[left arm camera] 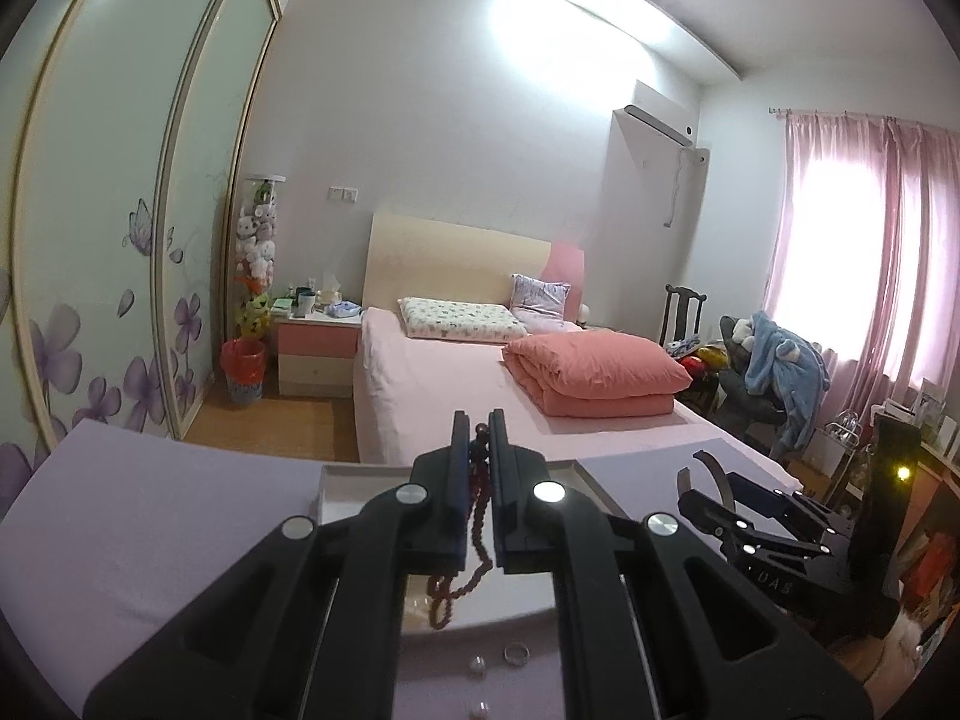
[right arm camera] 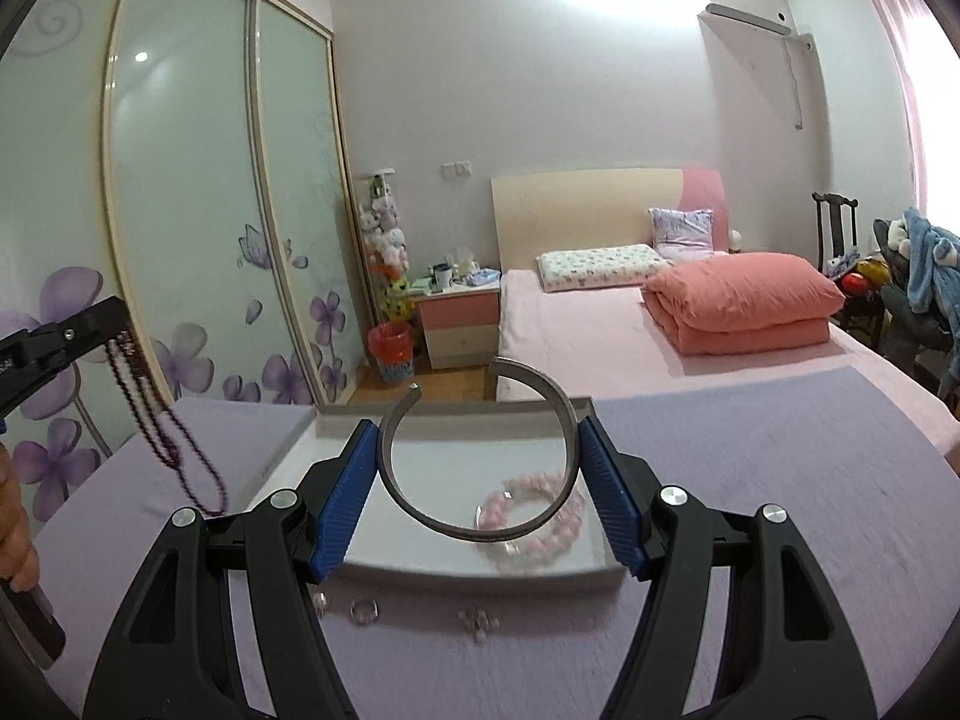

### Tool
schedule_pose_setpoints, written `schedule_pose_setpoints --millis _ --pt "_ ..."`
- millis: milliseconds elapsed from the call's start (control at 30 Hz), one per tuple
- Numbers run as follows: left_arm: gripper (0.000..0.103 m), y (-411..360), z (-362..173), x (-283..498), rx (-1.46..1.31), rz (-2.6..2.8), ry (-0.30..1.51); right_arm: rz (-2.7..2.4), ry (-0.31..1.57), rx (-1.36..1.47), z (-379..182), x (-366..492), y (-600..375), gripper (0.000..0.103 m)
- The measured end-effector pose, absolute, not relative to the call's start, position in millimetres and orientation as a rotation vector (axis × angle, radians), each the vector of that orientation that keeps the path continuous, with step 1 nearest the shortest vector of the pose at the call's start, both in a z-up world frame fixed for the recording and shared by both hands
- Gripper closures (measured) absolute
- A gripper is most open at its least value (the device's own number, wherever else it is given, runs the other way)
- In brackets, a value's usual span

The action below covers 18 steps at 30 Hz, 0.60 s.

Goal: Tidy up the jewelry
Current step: 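Lift the red beads and silver cuff and carry both over the grey tray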

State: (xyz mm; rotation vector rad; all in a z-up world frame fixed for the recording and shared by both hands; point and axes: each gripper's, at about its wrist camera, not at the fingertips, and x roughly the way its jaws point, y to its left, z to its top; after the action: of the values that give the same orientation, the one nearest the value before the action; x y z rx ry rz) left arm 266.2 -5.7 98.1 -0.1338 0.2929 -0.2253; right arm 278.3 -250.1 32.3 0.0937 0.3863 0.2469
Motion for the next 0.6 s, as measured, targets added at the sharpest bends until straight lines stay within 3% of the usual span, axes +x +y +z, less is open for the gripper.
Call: schedule_pose_setpoints --millis 600 --pt "0.096 -8.2 51.7 357.1 -0.142 -0.189 0.386 0.223 0.472 0.106 -9.5 348.8 -238.6 0.035"
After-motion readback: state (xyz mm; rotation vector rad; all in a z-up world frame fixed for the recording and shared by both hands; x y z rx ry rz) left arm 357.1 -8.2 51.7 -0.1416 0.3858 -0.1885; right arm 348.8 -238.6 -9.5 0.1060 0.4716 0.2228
